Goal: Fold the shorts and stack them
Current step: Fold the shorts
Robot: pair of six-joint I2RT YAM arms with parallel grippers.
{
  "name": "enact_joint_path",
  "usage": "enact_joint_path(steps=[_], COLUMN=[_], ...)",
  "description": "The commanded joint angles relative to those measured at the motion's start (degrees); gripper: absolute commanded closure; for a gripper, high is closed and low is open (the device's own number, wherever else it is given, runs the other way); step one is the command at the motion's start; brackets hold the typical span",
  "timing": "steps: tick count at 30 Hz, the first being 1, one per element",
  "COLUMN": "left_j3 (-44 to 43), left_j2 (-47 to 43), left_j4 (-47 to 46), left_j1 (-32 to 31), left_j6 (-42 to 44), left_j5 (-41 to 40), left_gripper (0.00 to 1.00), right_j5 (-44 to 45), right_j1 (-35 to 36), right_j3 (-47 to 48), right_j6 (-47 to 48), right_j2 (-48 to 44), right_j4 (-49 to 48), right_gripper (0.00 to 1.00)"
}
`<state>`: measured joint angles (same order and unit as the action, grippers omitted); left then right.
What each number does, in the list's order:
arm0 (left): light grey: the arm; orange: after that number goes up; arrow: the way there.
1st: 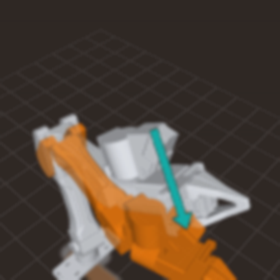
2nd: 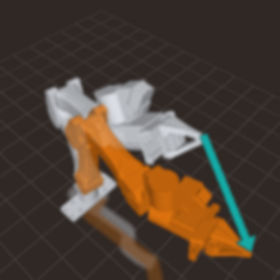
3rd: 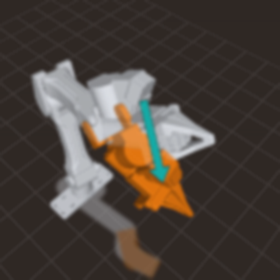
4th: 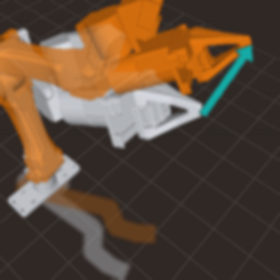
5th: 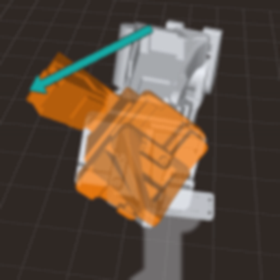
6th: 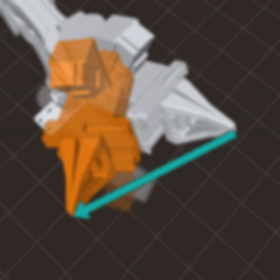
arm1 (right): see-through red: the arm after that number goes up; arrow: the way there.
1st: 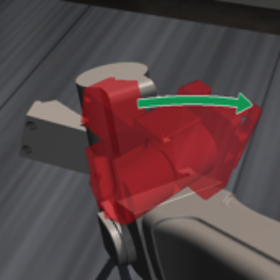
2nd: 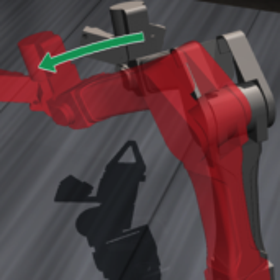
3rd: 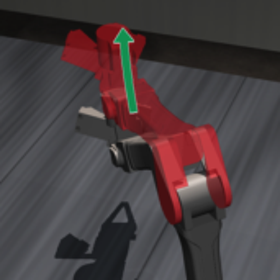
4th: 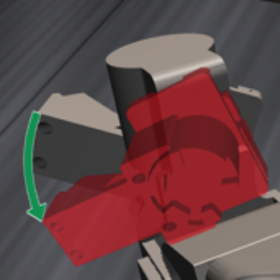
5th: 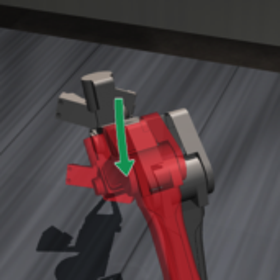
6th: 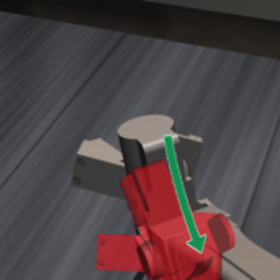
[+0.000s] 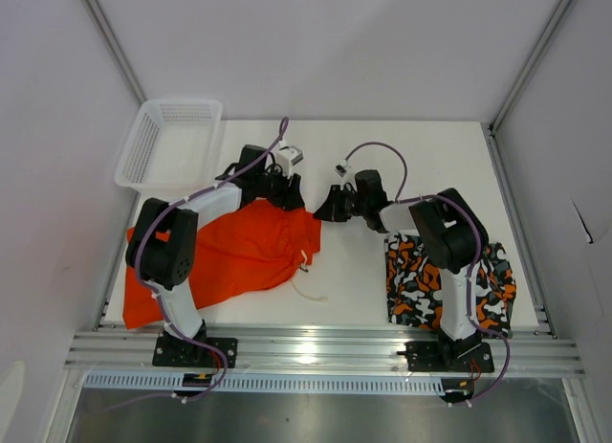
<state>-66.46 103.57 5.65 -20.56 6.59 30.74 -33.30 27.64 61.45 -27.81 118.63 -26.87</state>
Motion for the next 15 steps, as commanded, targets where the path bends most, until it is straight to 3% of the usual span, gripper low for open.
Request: enact_joint_path(steps=[1, 6, 9, 11, 15], left_j3=[-3.5, -4.3, -3.0, -2.9, -5.0], left_j2=[1.5, 2.1, 0.6, 0.1, 1.9], left_j4=[0.5, 1.3, 1.3, 2.7, 5.7], left_j1=[0.4, 0.4, 0.4, 0.4, 0.4], left_j6=[1.8, 1.1, 1.3, 1.6, 2.8], left_j5=[2.0, 0.5, -1.3, -2.5, -1.8], left_gripper=[0.49, 0.52, 0.45, 0.35, 0.34], right_j5=[0.1, 1.4, 1.4, 1.3, 1.2], right_j1=[0.5, 0.8, 0.8, 0.8, 0.8], right_j3=[1.0, 0.7, 0.6, 0.7, 1.0], right_j6=[-0.8, -0.9, -1.0, -1.1, -1.3], right_j2=[-0.2, -1.3, -1.2, -1.2, -1.2], right_j4=[-0.9, -0.6, -1.0, -1.2, -1.3], right_gripper=[0.90, 0.95, 0.96, 0.97, 0.97])
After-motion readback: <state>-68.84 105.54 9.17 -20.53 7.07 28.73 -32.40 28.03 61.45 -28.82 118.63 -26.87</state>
